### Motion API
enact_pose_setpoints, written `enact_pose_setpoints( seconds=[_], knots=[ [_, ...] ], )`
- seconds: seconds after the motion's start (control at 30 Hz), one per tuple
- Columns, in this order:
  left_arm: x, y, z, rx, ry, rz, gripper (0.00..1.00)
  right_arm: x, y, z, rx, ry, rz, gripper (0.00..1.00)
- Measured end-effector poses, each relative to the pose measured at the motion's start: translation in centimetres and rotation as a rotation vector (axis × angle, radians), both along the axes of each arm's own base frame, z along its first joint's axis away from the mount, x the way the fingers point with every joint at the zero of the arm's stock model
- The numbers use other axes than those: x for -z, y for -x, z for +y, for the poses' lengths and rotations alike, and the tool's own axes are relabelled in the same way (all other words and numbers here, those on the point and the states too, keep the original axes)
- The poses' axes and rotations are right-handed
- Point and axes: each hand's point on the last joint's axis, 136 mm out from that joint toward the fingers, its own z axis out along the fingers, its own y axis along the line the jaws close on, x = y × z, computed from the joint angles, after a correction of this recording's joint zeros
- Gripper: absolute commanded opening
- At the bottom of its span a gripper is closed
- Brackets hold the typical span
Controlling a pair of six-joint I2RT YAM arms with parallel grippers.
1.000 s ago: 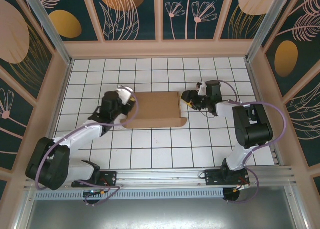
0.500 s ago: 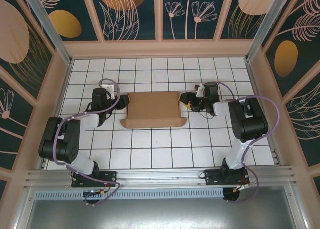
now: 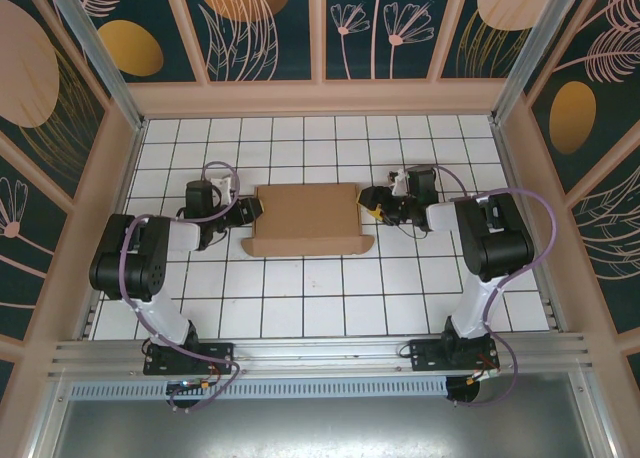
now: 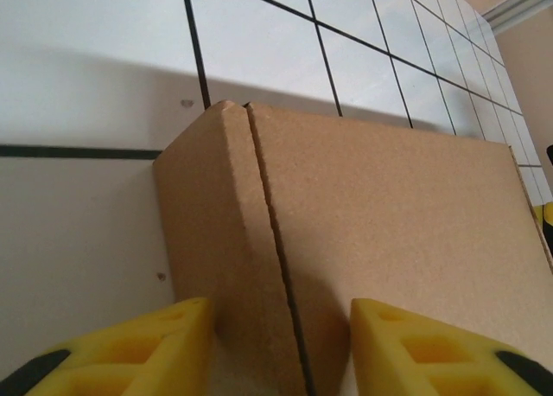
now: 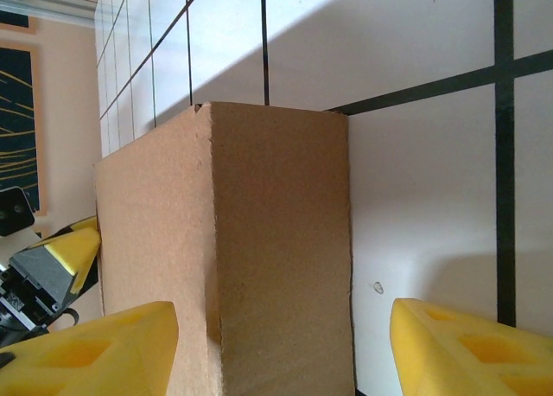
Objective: Fold the paper box
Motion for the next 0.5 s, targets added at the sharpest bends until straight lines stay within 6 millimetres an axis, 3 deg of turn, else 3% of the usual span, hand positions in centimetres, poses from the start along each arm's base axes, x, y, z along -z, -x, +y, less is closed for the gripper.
enact_pose_setpoints(
  seconds=[0.13, 0.3, 0.5],
  knots=[
    [-0.1, -0.5, 0.0, 0.002, -0.009, 0.014, 0.27, -0.1, -0.1, 0.0, 0.001, 0.002, -0.001, 0.67],
    [0.0, -0.9, 0.2, 0.007, 0.005, 0.025, 0.11, -0.3, -0.1, 0.2, -0.008, -0.008, -0.005, 0.78],
    [0.1, -1.1, 1.0, 0.008, 0.069, 0.057, 0.04, -0.8, 0.0, 0.3, -0.026, -0.036, -0.008, 0.85]
  ],
)
